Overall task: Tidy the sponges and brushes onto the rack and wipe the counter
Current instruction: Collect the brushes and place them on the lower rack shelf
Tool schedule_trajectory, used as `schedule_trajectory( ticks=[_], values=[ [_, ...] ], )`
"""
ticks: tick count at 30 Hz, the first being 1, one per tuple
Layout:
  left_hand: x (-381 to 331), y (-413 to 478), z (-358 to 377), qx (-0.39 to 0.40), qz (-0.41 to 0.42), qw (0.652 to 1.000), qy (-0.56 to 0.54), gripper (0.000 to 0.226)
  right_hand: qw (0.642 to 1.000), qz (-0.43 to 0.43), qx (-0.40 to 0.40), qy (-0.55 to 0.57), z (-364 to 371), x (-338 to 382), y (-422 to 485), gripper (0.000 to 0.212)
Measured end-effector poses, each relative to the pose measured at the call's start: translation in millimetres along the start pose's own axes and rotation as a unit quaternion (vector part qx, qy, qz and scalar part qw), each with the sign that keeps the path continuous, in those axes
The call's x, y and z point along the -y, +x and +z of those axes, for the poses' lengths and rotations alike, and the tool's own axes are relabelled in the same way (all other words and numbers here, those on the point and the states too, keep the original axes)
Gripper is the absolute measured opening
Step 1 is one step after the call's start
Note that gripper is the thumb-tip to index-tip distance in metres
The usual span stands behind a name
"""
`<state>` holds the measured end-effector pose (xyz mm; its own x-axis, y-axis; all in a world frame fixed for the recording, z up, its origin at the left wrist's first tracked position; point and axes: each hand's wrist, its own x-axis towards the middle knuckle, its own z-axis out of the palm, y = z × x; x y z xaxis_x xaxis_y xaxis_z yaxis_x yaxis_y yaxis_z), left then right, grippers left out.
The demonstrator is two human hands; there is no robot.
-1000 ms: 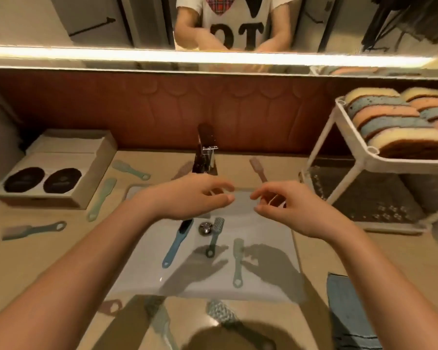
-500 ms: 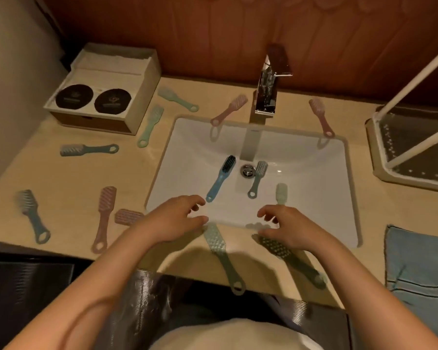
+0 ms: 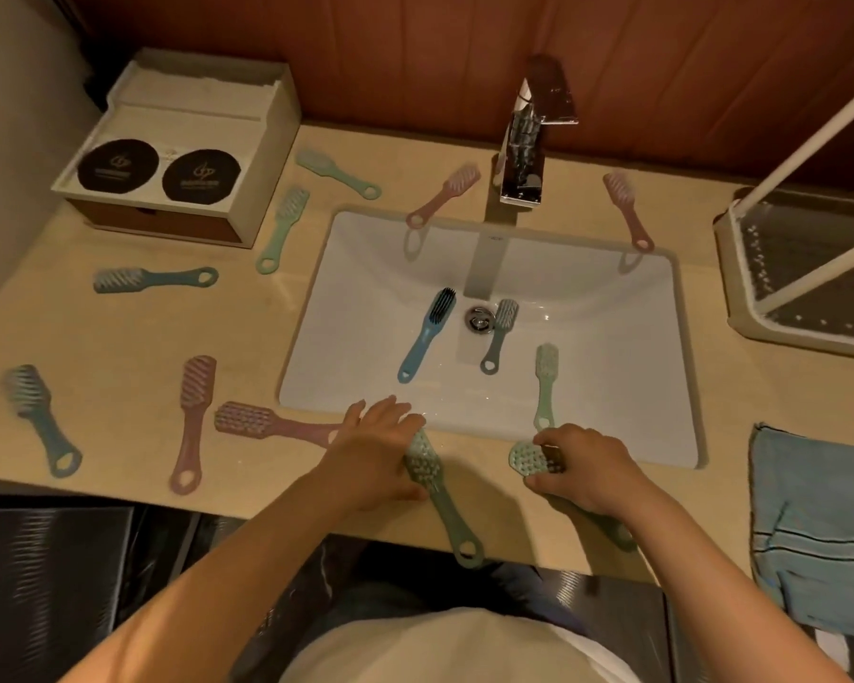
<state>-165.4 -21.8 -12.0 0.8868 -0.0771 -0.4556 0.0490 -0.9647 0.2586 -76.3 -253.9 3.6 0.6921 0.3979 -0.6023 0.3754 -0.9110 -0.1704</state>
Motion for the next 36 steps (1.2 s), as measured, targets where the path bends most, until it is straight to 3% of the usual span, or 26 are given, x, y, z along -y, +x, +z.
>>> schedule_trajectory(
  ticks=[5,8,11,16,20,24,27,36],
  values=[
    [-3,7,-4,-0.062,0.005,0.996,-0.056,0.071,0.996,-0.017,-0.042,0.070,-3,-2,0,0.040],
    [-8,11,-23,-0.053,-0.034,0.986,-0.154,0.056,0.985,-0.027,-0.083,0.147,-9,-3,0,0.039],
    [-14,16,-39,-0.072,-0.075,0.942,-0.320,0.047,0.964,-0.033,-0.128,0.229,-19,-8,-1,0.042],
    [-42,28,-62,-0.121,-0.062,0.895,-0.425,0.047,0.921,-0.039,-0.204,0.330,-41,-33,-3,0.044],
    [-81,40,-81,-0.081,-0.063,0.825,-0.556,0.046,0.898,-0.035,-0.247,0.364,-61,-66,-9,0.041],
    [-120,61,-90,-0.076,-0.083,0.795,-0.596,0.030,0.870,0.003,-0.273,0.410,-76,-115,-17,0.042],
    [-143,79,-92,-0.086,-0.081,0.791,-0.600,0.010,0.869,0.013,-0.274,0.412,-86,-154,-22,0.042],
    [-202,114,-82,-0.112,-0.099,0.783,-0.604,0.006,0.906,0.075,-0.338,0.245,-114,-263,4,0.038]
  ],
)
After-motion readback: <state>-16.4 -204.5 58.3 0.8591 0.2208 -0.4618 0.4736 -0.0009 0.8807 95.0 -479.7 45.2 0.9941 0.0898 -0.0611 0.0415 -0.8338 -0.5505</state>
